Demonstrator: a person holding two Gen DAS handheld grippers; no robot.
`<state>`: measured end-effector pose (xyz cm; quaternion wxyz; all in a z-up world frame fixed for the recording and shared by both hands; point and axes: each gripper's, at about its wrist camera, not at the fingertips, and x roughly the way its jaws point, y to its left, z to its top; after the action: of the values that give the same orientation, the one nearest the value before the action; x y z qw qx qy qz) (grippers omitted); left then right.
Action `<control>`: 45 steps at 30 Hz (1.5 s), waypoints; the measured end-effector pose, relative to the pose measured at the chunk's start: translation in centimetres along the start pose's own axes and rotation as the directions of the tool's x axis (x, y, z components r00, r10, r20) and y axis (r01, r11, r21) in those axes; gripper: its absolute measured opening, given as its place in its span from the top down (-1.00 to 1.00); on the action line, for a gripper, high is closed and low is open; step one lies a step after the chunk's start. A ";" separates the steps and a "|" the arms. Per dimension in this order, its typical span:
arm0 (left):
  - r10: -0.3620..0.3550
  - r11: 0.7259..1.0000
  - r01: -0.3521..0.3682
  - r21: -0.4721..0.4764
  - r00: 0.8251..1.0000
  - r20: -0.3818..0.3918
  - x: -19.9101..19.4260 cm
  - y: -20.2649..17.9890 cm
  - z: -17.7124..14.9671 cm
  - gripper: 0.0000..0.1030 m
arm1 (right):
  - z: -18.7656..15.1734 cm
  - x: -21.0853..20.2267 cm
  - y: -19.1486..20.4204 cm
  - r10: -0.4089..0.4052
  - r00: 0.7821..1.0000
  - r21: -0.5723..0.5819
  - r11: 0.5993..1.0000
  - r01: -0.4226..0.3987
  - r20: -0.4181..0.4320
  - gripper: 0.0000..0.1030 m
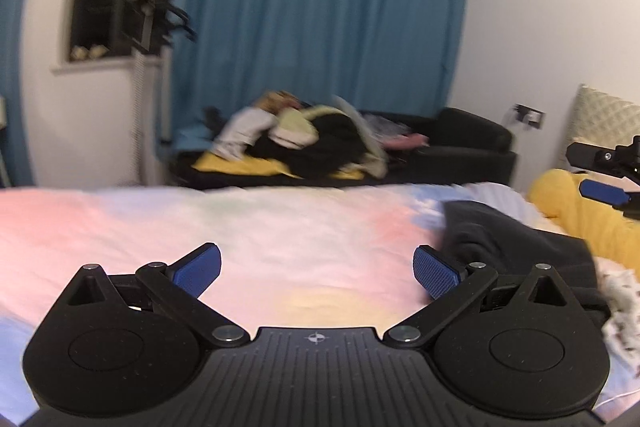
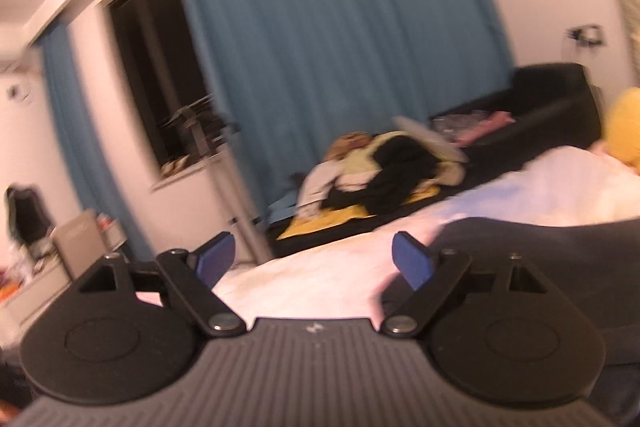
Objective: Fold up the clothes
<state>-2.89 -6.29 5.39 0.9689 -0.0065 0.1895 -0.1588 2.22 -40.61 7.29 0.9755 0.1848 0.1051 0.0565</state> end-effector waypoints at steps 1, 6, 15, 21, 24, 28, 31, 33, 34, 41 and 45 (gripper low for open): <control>0.022 1.000 -0.022 0.007 1.000 0.012 -0.5 0.8 0.2 -0.99 | -0.3 0.4 1.4 0.018 1.000 -0.021 1.000 -0.018 -0.006 -0.68; 0.128 0.991 -0.129 0.021 0.990 0.053 -1.6 4.4 0.6 -0.99 | -2.4 2.9 7.9 0.071 0.995 -0.146 0.986 -0.081 -0.071 -0.68; 0.220 0.975 -0.218 -0.044 0.973 0.063 -0.7 7.6 -1.2 -0.99 | -7.4 5.4 12.6 0.107 0.987 -0.182 0.975 -0.128 -0.121 -0.68; 0.238 0.965 -0.232 -0.121 0.971 0.037 1.0 9.6 -2.2 -0.99 | -10.2 6.4 12.2 0.071 0.986 -0.258 0.960 -0.108 -0.150 -0.68; 0.241 0.964 -0.235 -0.128 0.970 0.034 2.1 10.0 -2.0 -0.99 | -10.7 7.1 12.0 0.061 0.986 -0.257 0.961 -0.101 -0.157 -0.68; 0.283 0.955 -0.275 -0.108 0.957 0.065 3.1 9.8 -2.3 -1.00 | -11.7 7.8 12.2 0.042 0.987 -0.275 0.958 -0.084 -0.156 -0.70; 0.302 0.950 -0.297 -0.097 0.952 0.043 4.1 9.7 -2.5 -1.00 | -12.2 7.9 12.4 0.026 0.989 -0.306 0.950 -0.069 -0.143 -0.72; 0.311 0.947 -0.307 -0.094 0.950 0.031 4.5 9.7 -2.8 -1.00 | -12.3 8.0 12.5 0.027 0.990 -0.312 0.948 -0.070 -0.141 -0.77; 0.319 0.945 -0.315 -0.086 0.947 0.029 4.7 9.6 -2.9 -1.00 | -12.4 8.0 12.5 0.030 0.989 -0.304 0.950 -0.072 -0.142 -0.86; 0.357 0.933 -0.353 -0.075 0.933 0.046 4.4 9.4 -3.0 -1.00 | -12.7 7.9 12.2 0.033 0.989 -0.288 0.955 -0.074 -0.144 -1.00; 0.373 0.926 -0.368 -0.080 0.927 0.049 4.1 9.5 -3.0 -1.00 | -12.6 7.7 12.1 0.033 0.989 -0.281 0.957 -0.072 -0.143 -1.00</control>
<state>2.52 1.55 0.38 0.9861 -0.0092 0.1621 0.0341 5.99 -23.84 -1.11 0.9805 0.0408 0.1576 0.1097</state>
